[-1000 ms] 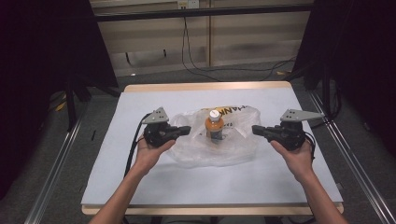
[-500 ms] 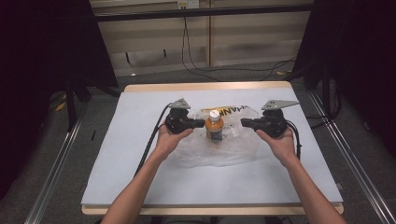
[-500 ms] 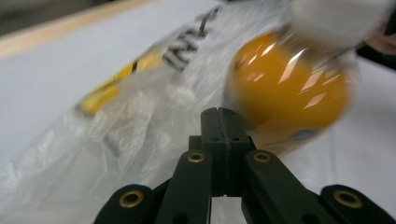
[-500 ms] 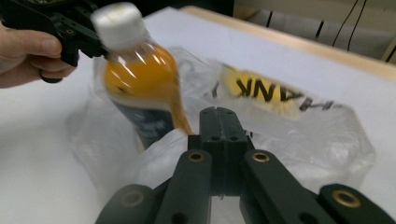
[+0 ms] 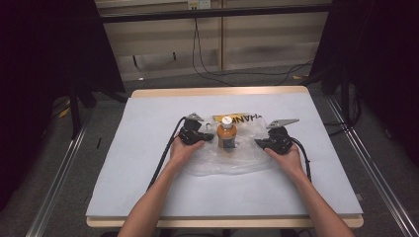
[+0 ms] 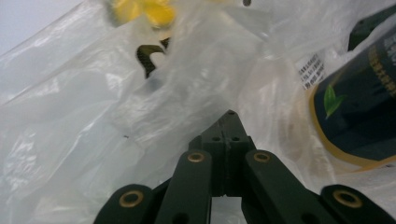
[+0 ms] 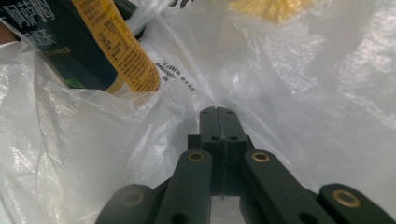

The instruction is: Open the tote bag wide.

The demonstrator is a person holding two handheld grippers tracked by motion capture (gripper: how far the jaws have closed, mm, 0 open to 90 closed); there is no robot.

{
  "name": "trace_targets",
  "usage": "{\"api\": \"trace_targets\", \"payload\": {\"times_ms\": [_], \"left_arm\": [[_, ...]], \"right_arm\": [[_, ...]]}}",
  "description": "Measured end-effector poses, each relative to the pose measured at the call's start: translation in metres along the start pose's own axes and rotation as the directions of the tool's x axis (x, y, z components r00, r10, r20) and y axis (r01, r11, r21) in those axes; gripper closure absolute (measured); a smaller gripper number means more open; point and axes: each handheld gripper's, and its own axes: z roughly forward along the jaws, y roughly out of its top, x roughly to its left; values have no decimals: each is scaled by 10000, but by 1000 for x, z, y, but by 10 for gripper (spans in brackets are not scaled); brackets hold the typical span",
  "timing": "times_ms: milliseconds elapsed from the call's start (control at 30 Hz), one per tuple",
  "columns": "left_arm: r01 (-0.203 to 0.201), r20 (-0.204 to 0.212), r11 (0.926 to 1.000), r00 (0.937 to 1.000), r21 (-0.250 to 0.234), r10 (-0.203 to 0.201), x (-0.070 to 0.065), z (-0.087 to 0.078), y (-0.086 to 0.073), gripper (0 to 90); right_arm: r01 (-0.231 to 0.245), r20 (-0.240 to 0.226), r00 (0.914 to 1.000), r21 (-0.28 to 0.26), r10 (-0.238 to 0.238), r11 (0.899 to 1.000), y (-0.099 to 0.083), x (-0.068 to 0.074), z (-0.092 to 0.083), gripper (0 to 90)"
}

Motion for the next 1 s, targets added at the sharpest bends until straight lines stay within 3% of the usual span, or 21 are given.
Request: {"api": "trace_targets", "payload": {"times_ms": [133,367,467,533,700,800,867,1000], "left_arm": [[148,-427,9999,9990,-10,-148,9,-4,0,900],[358,-867,9993,9956,-54,-361,24,-17,-5,900],[445,-1087,9990,9931,-67,-449,29,-22,-8,900],[483,-1038,9988,9934,-55,-486,31,-24,-8,900],[623,-1186,9980,9909,-93,-630,33,-26,-9,900],[1147,-1147,9930,9865,-276,-1171,35,-28,-11,900],[1158,-972,9929,9882,-282,-1180,36,-31,-12,900],[959,-678,9933,9926,-652,-1003,30,-38,-10,900]], "right_arm": [[334,160,9993,522,-342,9981,-4,2,2,900],[279,171,9994,648,-290,9975,-11,-4,-10,900],[504,279,9982,763,-526,9958,-15,-4,-18,900],[747,319,9965,866,-777,9934,-18,-1,-23,900],[713,261,9969,915,-739,9933,-24,0,-31,900],[960,314,9945,984,-995,9905,-25,2,-33,900],[1288,417,9901,1115,-1342,9854,-23,8,-32,900],[1208,210,9921,970,-1234,9879,-20,11,-30,900]]}}
